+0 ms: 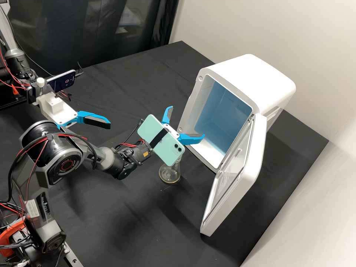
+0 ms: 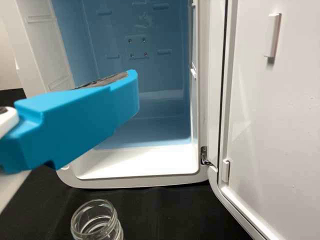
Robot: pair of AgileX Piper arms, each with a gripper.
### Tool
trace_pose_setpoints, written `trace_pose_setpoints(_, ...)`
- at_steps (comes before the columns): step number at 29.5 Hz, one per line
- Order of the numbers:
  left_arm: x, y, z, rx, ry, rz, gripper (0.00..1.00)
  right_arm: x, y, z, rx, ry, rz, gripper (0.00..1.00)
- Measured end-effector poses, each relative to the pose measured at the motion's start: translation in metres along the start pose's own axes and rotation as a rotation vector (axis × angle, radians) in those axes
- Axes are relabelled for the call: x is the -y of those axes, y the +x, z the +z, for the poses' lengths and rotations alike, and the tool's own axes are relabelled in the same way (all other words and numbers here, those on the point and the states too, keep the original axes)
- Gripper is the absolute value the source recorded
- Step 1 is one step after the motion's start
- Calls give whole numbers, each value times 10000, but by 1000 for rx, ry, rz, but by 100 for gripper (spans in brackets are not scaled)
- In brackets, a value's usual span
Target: Place the flask in the incubator
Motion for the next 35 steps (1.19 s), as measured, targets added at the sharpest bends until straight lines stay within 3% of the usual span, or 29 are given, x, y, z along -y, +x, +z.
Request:
trace_pose_setpoints(13, 13, 4, -2, -1, 0, -4, 100, 0, 0, 0, 0, 0, 0, 100)
trace_pose_setpoints(18, 140, 17, -27, -8, 19, -46, 100, 0, 0, 0, 0, 0, 0, 100)
trace_pose_setpoints(22, 317, -44, -74, -23, 38, -109, 100, 0, 0, 0, 0, 0, 0, 100)
trace_pose_setpoints(25, 396, -107, -141, -37, 46, -136, 100, 0, 0, 0, 0, 0, 0, 100)
trace_pose_setpoints(33, 447, -304, -426, -101, 59, -136, 100, 0, 0, 0, 0, 0, 0, 100)
trace_pose_setpoints(35, 451, -384, -522, -133, 38, -142, 100, 0, 0, 0, 0, 0, 0, 100)
